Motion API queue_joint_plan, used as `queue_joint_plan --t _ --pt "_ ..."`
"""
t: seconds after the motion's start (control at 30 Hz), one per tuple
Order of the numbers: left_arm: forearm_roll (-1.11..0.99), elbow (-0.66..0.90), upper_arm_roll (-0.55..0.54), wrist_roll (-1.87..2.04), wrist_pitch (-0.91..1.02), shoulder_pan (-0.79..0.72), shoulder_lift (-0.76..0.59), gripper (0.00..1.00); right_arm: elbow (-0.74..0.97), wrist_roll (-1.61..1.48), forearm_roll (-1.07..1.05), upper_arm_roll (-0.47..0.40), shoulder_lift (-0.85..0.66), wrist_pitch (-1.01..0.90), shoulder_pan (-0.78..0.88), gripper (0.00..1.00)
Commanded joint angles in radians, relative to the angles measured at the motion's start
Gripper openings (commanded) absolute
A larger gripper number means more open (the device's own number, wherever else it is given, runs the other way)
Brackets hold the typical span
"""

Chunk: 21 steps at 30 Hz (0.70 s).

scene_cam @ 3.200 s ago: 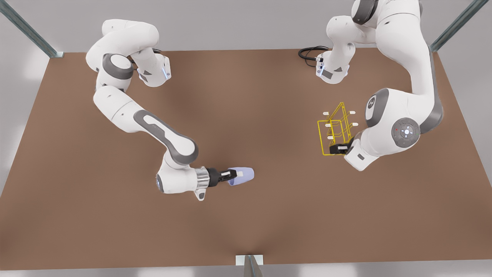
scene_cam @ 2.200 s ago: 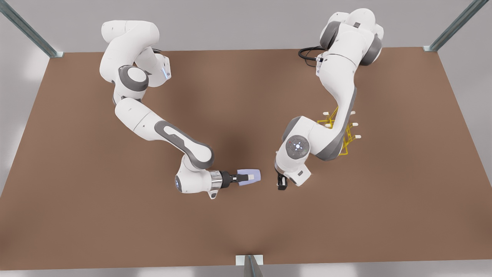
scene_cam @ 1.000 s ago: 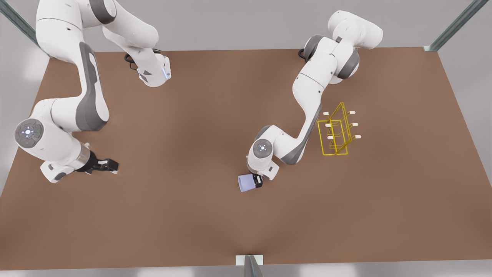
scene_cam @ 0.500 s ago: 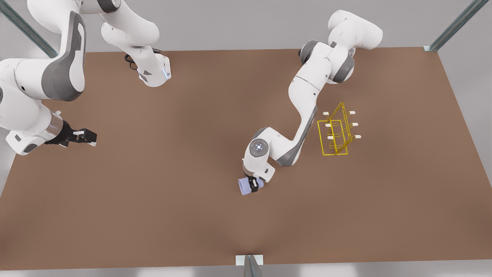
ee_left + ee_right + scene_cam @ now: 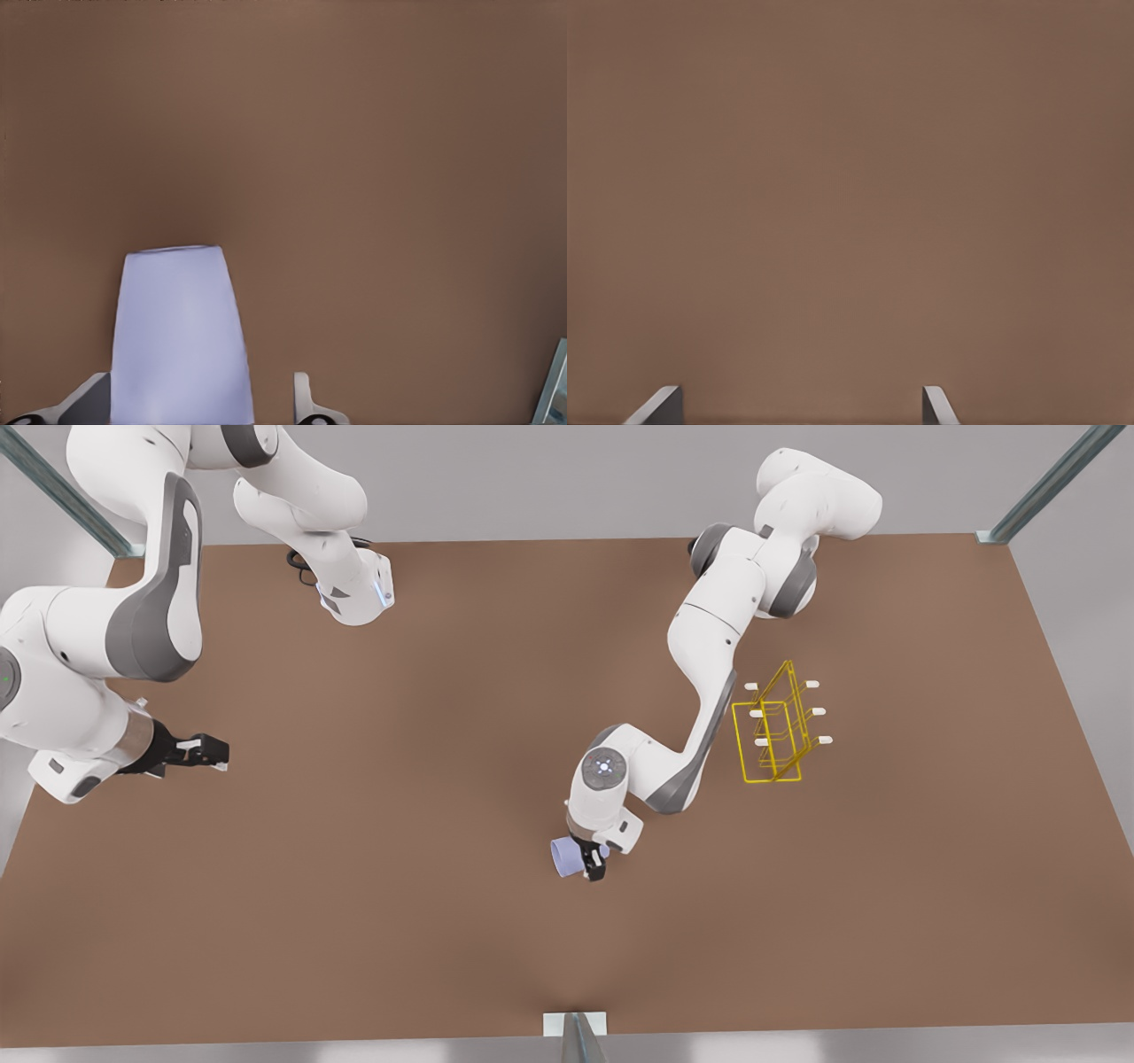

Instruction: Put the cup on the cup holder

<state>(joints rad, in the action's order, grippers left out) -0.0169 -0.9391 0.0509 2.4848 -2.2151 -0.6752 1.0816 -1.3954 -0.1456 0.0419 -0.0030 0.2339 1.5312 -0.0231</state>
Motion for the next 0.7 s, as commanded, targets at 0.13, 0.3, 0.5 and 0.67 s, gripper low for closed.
queue_joint_plan --t 0.13,0.3,0.5,0.67 --pt "0.002 -0.006 -0.009 -0.046 0.069 -0.009 -0.002 1.00 -0.004 -0.052 -0.001 0.000 -0.001 0.003 -0.001 1.00" --pt "0.002 0.000 -0.003 -0.044 0.057 -0.007 0.011 1.00 -0.005 -0.052 0.001 0.000 -0.001 0.003 -0.001 1.00" --pt "0.003 0.008 -0.002 -0.041 0.048 -0.006 0.020 1.00 -0.007 -0.052 -0.001 0.000 0.001 0.014 0.000 1.00" --pt "0.003 0.011 0.000 -0.040 0.017 -0.007 0.037 1.00 -0.007 -0.052 0.001 0.000 0.012 0.014 -0.001 1.00"
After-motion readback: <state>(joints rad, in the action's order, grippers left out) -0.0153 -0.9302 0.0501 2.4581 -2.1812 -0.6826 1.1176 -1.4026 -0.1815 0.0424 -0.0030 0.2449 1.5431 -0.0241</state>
